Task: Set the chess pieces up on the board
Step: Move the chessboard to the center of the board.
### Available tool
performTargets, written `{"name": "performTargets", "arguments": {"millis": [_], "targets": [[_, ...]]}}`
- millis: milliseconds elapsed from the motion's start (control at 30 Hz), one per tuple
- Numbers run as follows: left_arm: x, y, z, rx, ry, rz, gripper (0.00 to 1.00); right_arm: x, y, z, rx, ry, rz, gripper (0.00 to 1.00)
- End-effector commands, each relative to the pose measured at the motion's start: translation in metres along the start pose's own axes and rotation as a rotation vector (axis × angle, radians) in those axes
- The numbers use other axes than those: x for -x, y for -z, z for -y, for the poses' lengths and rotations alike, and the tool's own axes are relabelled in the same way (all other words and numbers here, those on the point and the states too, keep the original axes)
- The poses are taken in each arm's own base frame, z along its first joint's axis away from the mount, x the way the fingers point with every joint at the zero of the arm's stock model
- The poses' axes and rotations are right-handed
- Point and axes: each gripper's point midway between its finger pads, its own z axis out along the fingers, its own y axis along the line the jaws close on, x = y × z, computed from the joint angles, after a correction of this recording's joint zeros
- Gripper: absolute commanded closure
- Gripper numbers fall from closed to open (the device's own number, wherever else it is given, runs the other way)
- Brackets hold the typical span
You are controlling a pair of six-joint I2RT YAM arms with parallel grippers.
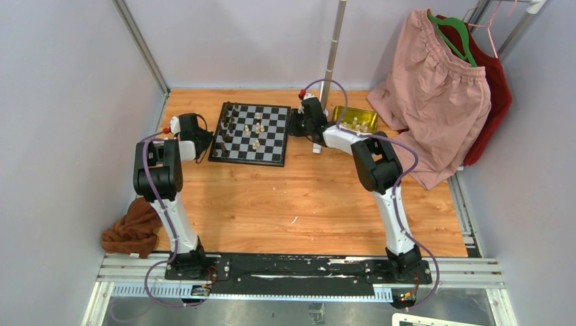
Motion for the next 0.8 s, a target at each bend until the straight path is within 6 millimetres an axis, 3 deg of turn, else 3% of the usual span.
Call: {"name": "performTargets", "arguments": {"millis": [0, 200, 400, 767], "targets": [[-0.015, 0.003, -0.01, 0.019, 0.0, -0.051, 0.97, -0.058, -0.005, 0.008, 0.02, -0.089, -0.163, 0.67], [-0.017, 0.005, -0.012, 0.023, 0.007, -0.056, 0.97, -0.076, -0.011, -0.006, 0.107, -0.202, -0.204, 0.67], [-0.015, 0.007, -0.011, 0.02, 0.007, -0.052, 0.97, -0.08, -0.014, -0.025, 0.213, -0.316, -0.208, 0.67], [-0.014, 0.012, -0.01, 0.016, 0.01, -0.046, 0.97, -0.086, -0.008, -0.038, 0.277, -0.408, -0.216, 0.7]]}}
